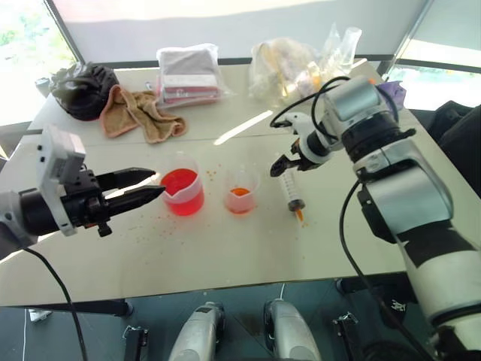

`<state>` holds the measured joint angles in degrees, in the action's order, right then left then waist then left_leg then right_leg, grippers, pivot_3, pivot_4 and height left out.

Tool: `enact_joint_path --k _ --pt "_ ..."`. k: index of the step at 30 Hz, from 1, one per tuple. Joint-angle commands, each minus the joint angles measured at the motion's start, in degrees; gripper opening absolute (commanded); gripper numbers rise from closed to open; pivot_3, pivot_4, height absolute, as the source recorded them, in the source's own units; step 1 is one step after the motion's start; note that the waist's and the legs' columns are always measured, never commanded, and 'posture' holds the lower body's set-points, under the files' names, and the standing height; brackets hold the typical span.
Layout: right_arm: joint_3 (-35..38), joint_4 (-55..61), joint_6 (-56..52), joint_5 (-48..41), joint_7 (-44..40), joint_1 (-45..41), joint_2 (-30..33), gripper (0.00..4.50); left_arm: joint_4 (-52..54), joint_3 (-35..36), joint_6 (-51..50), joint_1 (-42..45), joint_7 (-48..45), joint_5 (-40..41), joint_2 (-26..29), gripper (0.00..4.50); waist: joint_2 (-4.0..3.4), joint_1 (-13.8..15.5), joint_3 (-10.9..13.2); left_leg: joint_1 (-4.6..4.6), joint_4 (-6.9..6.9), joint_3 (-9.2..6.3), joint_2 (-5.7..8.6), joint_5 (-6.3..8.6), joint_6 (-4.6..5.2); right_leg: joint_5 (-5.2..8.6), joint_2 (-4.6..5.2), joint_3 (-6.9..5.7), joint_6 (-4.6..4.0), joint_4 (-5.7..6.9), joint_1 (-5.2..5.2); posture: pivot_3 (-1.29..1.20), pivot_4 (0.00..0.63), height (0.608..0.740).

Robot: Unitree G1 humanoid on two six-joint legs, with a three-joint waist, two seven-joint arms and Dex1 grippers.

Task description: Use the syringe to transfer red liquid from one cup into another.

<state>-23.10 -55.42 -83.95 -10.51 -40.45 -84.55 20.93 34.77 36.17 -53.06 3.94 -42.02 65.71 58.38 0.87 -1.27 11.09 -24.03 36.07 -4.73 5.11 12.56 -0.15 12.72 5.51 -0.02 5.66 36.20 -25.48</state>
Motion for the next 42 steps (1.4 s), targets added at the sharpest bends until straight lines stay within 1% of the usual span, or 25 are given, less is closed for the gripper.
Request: enact_joint_path --k 1,7,8,9,12,13,14,16,18,20,23,25,29,31,33,38,42 --pt "1.7 -3.93 4.64 2.63 2.18 0.01 -1.23 4.49 0.77 2.32 0.67 -0.17 0.49 0.85 0.64 1.98 0.0 0.07 0.0 0.0 0.0 0.0 0.01 0.0 0.0 0.0 0.0 0.0 0.0 0.0 0.0 0.0 0.15 0.736" --pt "4.37 -9.75 10.42 5.44 5.06 0.46 -4.1 4.49 0.77 1.78 1.15 0.19 1.01 0.61 0.59 1.98 0.02 -0.03 -0.02 0.0 0.0 0.0 0.01 -0.01 -0.01 0.0 -0.02 0.0 0.0 0.0 0.01 0.0 0.15 0.736" --pt "4.69 -9.99 10.62 5.71 5.02 0.29 -4.54 3.96 0.77 1.66 1.24 0.21 1.03 0.51 0.56 1.98 0.02 -0.06 -0.02 0.06 -0.01 0.0 0.0 -0.01 -0.02 0.0 -0.04 0.0 0.01 0.0 0.07 0.0 0.15 0.736" --pt "4.79 -10.03 10.73 6.0 4.74 0.12 -4.85 3.62 0.72 1.52 1.3 0.32 1.1 0.47 0.55 1.98 0.02 -0.13 -0.03 0.07 -0.01 0.0 0.0 -0.01 -0.02 0.0 -0.04 0.0 0.01 0.0 0.07 0.0 0.15 0.736" --pt "5.46 -9.98 10.76 6.74 4.21 -0.26 -5.29 2.05 0.62 0.82 1.55 0.77 1.3 0.27 0.46 1.98 0.02 -0.49 -0.02 0.09 -0.02 -0.01 0.0 -0.02 -0.03 -0.01 -0.06 0.0 0.0 0.02 0.07 0.0 0.15 0.736" --pt "5.71 -9.62 10.88 6.85 4.22 -0.24 -5.18 1.97 0.58 0.43 1.7 0.95 1.34 0.11 0.36 1.98 0.02 -1.02 -0.02 0.09 -0.02 -0.01 0.0 -0.02 -0.04 -0.01 -0.06 0.0 0.0 0.02 0.07 0.0 0.15 0.736" --pt "5.93 -9.07 10.87 7.19 4.55 -0.27 -4.87 1.65 0.53 0.18 1.79 1.1 1.33 0.02 0.28 1.98 0.01 -1.2 -0.02 0.1 -0.03 -0.03 -0.01 -0.03 -0.04 -0.01 -0.06 0.0 0.0 0.03 0.07 0.0 0.15 0.736" --pt "6.54 -7.98 11.29 7.85 5.11 -0.29 -4.22 1.47 0.32 -0.05 2.01 1.22 1.19 -0.11 0.29 1.98 0.0 -1.25 -0.02 0.09 -0.04 -0.02 -0.01 -0.03 -0.04 -0.01 -0.06 0.0 0.0 0.03 0.07 0.0 0.15 0.736" --pt "8.72 -5.44 15.15 7.91 6.5 -0.08 -2.62 1.47 -0.57 -0.06 2.17 1.83 1.21 0.2 0.38 1.98 -0.02 -1.2 -0.01 0.09 -0.04 -0.03 -0.01 -0.03 -0.04 -0.01 -0.06 0.0 0.0 0.03 0.06 0.0 0.15 0.736" --pt "10.33 -1.03 22.78 8.65 8.78 1.14 -0.91 1.47 -1.99 0.06 2.16 3.39 2.08 1.32 0.1 1.98 -0.03 -1.13 0.0 0.09 -0.03 -0.02 0.01 -0.03 -0.05 -0.02 -0.05 0.0 0.01 0.03 0.06 0.0 0.15 0.736" --pt "15.66 11.88 40.31 8.14 12.43 4.14 1.88 1.47 -6.18 -0.45 1.9 8.85 4.46 3.63 0.31 1.98 -0.02 -1.03 0.0 0.06 0.01 -0.05 0.01 -0.03 -0.05 -0.05 -0.06 -0.03 0.06 0.03 0.06 0.0 0.15 0.736" --pt "19.69 17.58 47.55 6.26 14.03 6.11 1.63 1.47 -7.47 -1.19 1.68 10.76 4.5 3.74 0.69 1.98 -0.03 -1.15 0.0 0.06 -0.01 -0.02 0.02 -0.03 -0.05 -0.09 -0.06 -0.03 0.15 0.03 0.05 0.0 0.15 0.736" --pt "24.26 28.41 49.98 0.74 10.83 10.12 -1.04 1.47 -8.6 -2.5 1.11 12.59 3.47 3.17 1.42 1.98 0.0 -1.45 -0.01 0.1 -0.06 0.01 -0.05 -0.04 -0.05 -0.1 -0.12 0.0 0.17 0.05 0.05 0.0 0.15 0.736" --pt "27.34 34.68 52.44 -4.34 8.73 11.72 -3.91 1.47 -9.22 -2.73 0.99 13.2 3.0 2.87 1.96 1.98 0.0 -1.42 -0.01 0.13 -0.06 0.0 -0.07 -0.04 -0.05 -0.1 -0.14 0.01 0.17 0.08 0.06 0.0 0.15 0.736" --pt "29.99 39.93 52.12 -10.29 6.16 12.79 -7.03 1.47 -10.15 -2.69 0.82 14.05 2.75 2.82 2.59 1.98 -0.03 -1.34 0.0 0.13 -0.05 0.0 -0.08 -0.04 -0.05 -0.11 -0.14 0.02 0.17 0.12 0.05 0.0 0.15 0.736" --pt "29.66 47.18 52.5 -19.05 3.17 15.6 -16.11 1.47 -12.65 -0.51 -0.29 14.5 1.73 2.98 5.14 1.98 -0.02 -1.26 0.0 0.15 -0.03 -0.05 -0.06 -0.04 -0.06 -0.11 -0.14 0.01 0.16 0.14 0.07 0.0 0.15 0.736" --pt "28.15 48.54 52.44 -22.71 2.45 16.84 -21.9 1.47 -12.76 2.49 -1.61 12.15 1.03 2.22 6.61 1.98 -0.02 -1.29 0.0 0.19 -0.05 -0.05 -0.06 -0.04 -0.06 -0.11 -0.13 0.02 0.16 0.17 0.07 0.0 0.15 0.736"
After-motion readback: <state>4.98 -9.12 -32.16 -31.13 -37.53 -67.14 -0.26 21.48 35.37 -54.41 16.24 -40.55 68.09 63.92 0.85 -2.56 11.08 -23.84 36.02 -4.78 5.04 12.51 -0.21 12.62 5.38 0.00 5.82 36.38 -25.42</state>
